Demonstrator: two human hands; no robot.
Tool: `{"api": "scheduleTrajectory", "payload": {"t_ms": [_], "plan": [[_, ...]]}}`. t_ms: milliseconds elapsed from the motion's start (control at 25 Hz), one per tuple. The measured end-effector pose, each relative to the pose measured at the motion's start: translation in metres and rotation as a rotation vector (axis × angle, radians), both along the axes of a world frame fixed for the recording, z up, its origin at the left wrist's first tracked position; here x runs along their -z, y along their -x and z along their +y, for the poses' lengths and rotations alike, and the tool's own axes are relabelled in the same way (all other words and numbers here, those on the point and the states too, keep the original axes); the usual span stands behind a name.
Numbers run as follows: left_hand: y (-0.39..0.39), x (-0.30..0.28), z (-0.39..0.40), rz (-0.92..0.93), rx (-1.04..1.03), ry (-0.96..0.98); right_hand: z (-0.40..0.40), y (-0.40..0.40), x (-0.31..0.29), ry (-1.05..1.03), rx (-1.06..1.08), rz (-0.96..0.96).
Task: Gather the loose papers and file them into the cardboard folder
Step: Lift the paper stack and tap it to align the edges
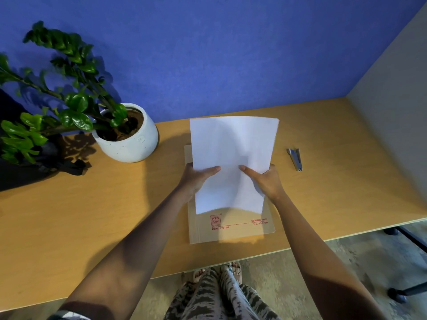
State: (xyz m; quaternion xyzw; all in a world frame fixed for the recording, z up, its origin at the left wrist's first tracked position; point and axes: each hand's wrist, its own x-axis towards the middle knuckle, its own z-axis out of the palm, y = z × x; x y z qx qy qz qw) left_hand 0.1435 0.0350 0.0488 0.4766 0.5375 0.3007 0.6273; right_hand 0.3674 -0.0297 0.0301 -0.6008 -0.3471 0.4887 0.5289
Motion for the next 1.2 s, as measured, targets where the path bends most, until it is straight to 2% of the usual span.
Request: {"api": "scheduleTrajectory", "payload": {"t_ms": [280, 400, 720, 800, 1040, 1200], "plan": [[-0.006, 0.045, -0.011, 0.144, -0.067, 0.197, 0.000, -0.001, 0.042, 0.275, 0.000, -0.029], [-0.011, 0.060, -0.010, 0.191, -0.087, 0.224, -0.004, -0.001, 0.061, 0.408, 0.044, -0.085], [-0.021, 0.083, 0.005, 0.308, -0.073, 0.201, -0.001, -0.008, 0.086, 0.483, 0.034, -0.276], [-0.021, 0.085, 0.006, 0.339, -0.057, 0.170, 0.000, -0.007, 0.084, 0.435, 0.095, -0.365], [-0.021, 0.095, -0.006, 0.398, -0.035, 0.143, 0.024, -0.057, 0.072, 0.267, 0.475, -0.632], [-0.020, 0.096, -0.004, 0.390, -0.036, 0.143, 0.052, -0.102, 0.070, 0.490, 0.517, -0.985]]}}
